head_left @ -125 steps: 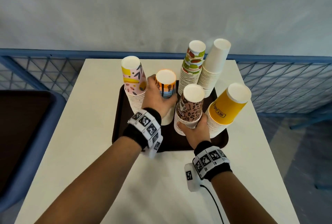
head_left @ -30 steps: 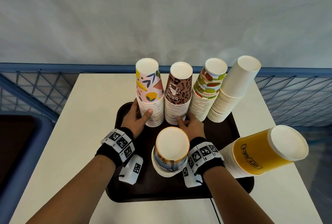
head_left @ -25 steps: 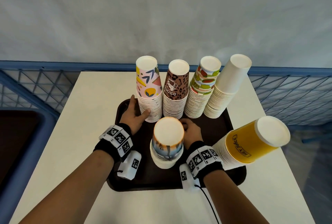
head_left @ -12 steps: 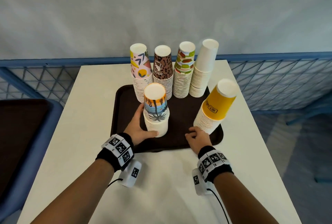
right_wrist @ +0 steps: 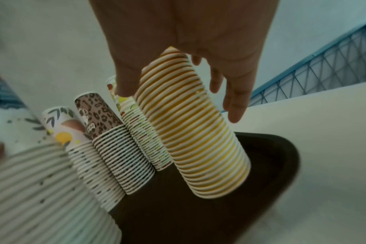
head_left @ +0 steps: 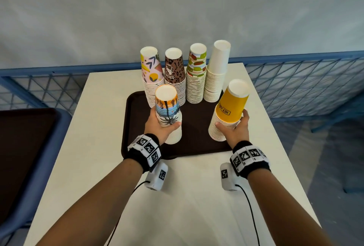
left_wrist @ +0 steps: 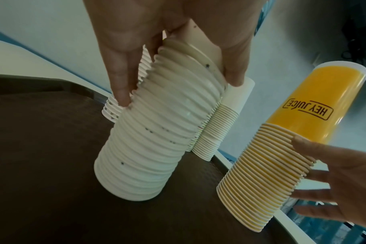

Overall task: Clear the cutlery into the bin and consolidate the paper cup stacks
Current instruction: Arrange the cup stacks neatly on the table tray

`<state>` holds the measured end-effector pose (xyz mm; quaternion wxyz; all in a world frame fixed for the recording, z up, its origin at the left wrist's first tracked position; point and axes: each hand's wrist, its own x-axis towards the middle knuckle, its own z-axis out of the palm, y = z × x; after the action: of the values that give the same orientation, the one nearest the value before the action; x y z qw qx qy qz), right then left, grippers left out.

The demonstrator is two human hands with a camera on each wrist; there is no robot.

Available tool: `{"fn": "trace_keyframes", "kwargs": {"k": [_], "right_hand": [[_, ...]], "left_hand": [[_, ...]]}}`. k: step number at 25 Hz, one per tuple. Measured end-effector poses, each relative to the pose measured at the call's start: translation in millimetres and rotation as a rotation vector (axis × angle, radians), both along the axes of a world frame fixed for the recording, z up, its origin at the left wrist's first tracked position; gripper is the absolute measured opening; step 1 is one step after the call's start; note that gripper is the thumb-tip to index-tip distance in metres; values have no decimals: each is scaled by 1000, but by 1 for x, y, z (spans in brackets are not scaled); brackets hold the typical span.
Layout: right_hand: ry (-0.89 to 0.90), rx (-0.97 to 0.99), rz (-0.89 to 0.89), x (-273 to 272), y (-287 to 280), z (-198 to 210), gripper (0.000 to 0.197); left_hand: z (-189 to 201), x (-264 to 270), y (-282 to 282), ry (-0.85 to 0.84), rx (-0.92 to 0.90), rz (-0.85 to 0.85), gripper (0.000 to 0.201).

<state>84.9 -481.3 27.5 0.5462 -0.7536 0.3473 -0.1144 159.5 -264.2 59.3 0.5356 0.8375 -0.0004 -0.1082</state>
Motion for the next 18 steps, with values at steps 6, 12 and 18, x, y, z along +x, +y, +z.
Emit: {"fn": "trace_keyframes", "kwargs": {"k": [6,12,18], "right_hand": [[-22,32,44,17,13,7,92],[-9,45,225,39,50,1,95],[-24,84,337,63,82,-2,96]], "left_hand": [[-8,3,31,3,20,-5,83],[-13,10,73,-10,45,46,77],[-16,28,92,-21,42,66,75]]}}
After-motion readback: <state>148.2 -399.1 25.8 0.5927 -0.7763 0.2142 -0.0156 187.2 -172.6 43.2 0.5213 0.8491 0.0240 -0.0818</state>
